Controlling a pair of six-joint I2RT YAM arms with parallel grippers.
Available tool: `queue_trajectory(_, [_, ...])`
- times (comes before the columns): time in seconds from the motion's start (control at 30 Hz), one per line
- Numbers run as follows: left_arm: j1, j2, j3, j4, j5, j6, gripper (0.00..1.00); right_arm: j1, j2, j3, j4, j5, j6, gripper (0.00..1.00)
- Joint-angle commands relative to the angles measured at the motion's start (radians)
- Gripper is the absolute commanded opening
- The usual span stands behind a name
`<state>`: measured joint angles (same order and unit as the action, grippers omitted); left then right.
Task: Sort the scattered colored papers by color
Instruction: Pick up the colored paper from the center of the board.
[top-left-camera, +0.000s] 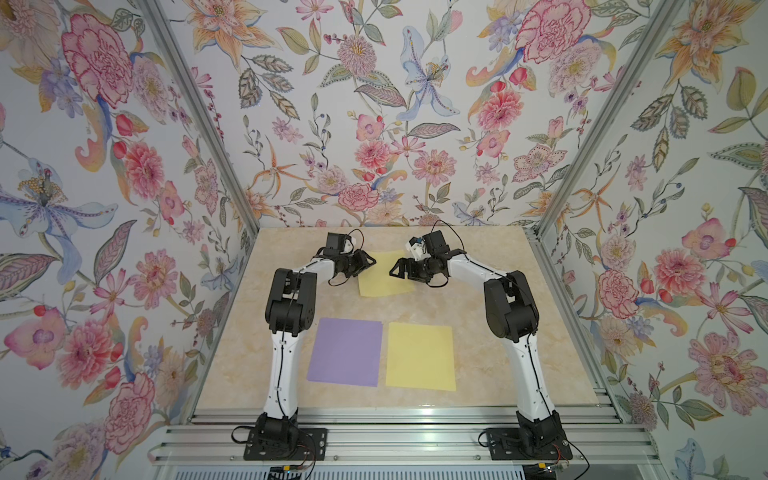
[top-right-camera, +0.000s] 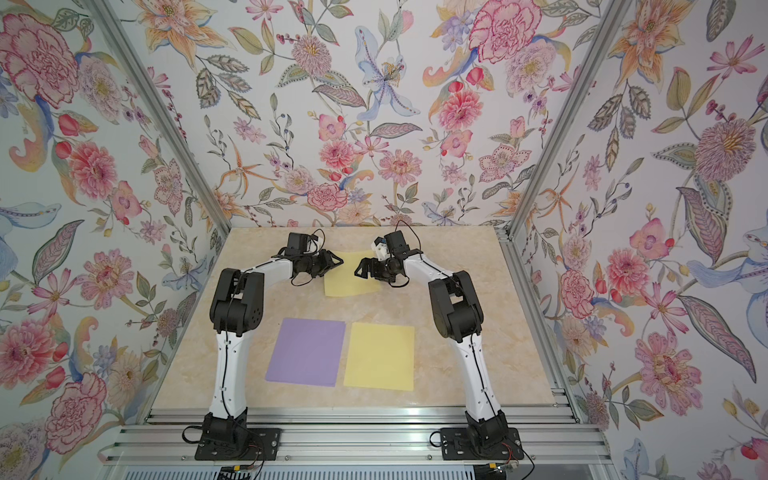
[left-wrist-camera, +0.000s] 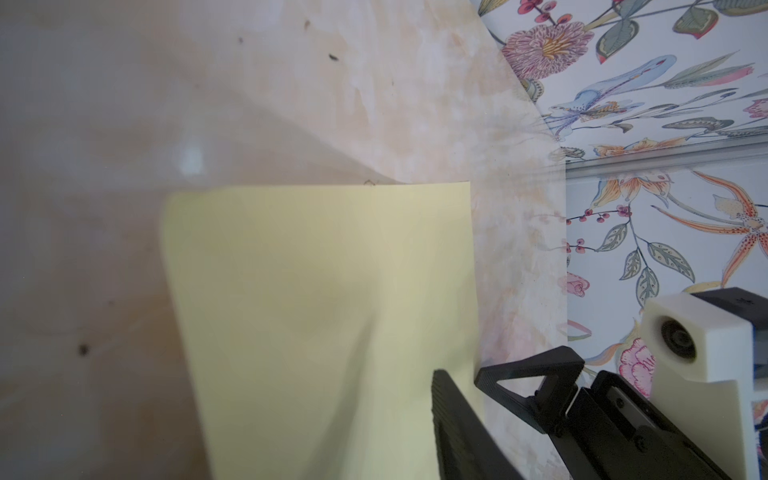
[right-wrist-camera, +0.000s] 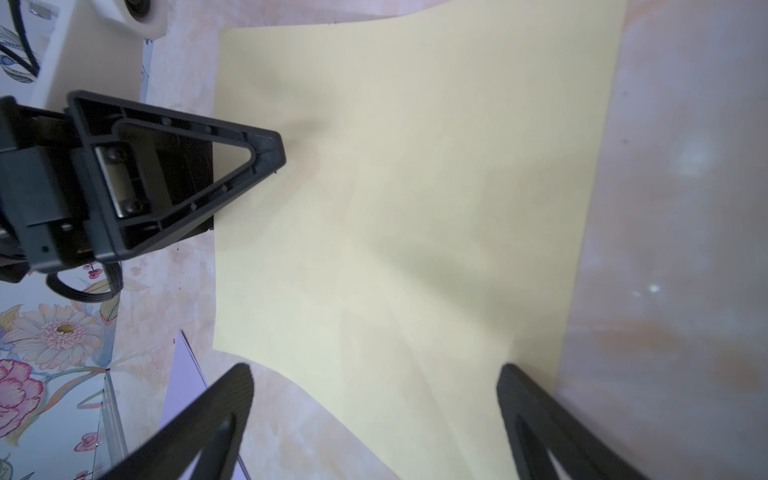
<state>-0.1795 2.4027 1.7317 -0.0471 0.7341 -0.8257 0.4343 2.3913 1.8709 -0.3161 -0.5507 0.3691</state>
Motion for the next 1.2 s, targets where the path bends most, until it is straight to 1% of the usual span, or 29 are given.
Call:
queue_trajectory(0.0, [0.012,0.043,0.027,-0.167,0.056,0.093,0.4,0.004,0.002,-0.029,-0.09,0.004,-0.008,0.95])
queue_trajectory(0.1, [0.02,0.022,0.032,-0.261,0.047,0.175,0.38,0.004,0.002,-0.027,-0.092,0.004,-0.009,0.95])
queue_trajectory(0.3, [0.041,-0.024,-0.025,-0.306,0.033,0.236,0.34,0.007,0.004,-0.023,-0.09,0.003,-0.006,0.95])
queue_trajectory(0.33, [0.043,-0.025,-0.03,-0.31,0.029,0.244,0.29,0.008,0.003,-0.024,-0.09,0.003,-0.007,0.95])
queue_trajectory(0.4, [0.043,-0.022,-0.035,-0.314,0.022,0.251,0.15,0.007,0.005,-0.024,-0.091,0.003,-0.006,0.95])
queue_trajectory(0.43, [0.043,-0.019,-0.035,-0.315,0.022,0.251,0.1,0.009,0.005,-0.023,-0.093,0.003,-0.006,0.95])
queue_trajectory(0.47, [0.043,-0.016,-0.033,-0.315,0.021,0.251,0.06,0.01,0.005,-0.025,-0.095,0.003,-0.006,0.95])
queue_trajectory(0.53, [0.043,-0.017,-0.028,-0.313,0.014,0.253,0.01,0.01,0.003,-0.026,-0.097,0.003,-0.009,0.95])
queue_trajectory(0.77, [0.041,-0.056,0.001,-0.315,0.023,0.246,0.0,0.015,-0.014,-0.004,-0.108,0.006,-0.027,0.95])
queue_trajectory(0.9, [0.024,-0.102,0.021,-0.312,0.024,0.233,0.0,0.012,-0.066,0.061,-0.178,0.04,-0.071,0.95])
queue_trajectory(1.0, [-0.009,-0.155,0.052,-0.312,0.019,0.214,0.0,0.003,-0.162,0.116,-0.272,0.133,-0.139,0.96])
queue_trajectory(1.03, [-0.024,-0.177,0.067,-0.311,0.018,0.202,0.0,-0.002,-0.207,0.124,-0.3,0.18,-0.162,0.97])
queue_trajectory(1.1, [-0.052,-0.218,0.089,-0.311,0.007,0.174,0.0,-0.018,-0.299,0.121,-0.349,0.272,-0.197,0.99])
queue_trajectory(1.17, [-0.089,-0.273,0.1,-0.308,-0.005,0.14,0.0,-0.043,-0.409,0.077,-0.387,0.371,-0.223,1.0])
